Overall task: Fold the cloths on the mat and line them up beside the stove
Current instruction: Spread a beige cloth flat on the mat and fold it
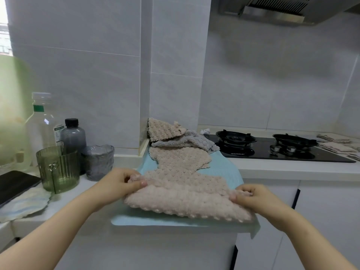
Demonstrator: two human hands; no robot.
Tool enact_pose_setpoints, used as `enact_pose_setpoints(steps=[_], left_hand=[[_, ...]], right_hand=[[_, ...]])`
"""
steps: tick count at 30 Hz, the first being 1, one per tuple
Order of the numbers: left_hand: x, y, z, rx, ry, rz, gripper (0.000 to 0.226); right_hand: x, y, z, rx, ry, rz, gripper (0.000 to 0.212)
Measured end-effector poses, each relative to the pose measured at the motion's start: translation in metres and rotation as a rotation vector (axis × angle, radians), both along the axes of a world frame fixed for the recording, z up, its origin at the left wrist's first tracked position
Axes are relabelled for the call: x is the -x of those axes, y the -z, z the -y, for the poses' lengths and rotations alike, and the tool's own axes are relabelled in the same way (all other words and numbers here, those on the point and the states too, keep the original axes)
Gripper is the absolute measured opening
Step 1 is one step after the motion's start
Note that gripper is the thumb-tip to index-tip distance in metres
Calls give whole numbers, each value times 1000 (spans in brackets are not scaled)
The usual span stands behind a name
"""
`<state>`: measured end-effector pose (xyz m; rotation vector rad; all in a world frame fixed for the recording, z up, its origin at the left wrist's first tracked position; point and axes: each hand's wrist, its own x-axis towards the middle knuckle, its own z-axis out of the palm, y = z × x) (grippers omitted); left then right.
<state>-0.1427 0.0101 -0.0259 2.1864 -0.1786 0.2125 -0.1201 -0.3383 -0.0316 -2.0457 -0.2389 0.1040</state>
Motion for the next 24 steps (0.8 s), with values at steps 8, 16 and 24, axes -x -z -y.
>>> enact_pose_setpoints(steps=[8, 16, 24], left_hand=[[-82, 0, 19, -161, -309, 135, 28], [-137, 34, 21, -350, -364, 97, 18], [-149, 50, 18, -466, -241, 6, 43]], right_hand=[[-69, 11, -29, -202, 380, 132, 26], [-126, 26, -44, 131, 480, 241, 29], [-130, 43, -48, 585, 453, 224, 28]])
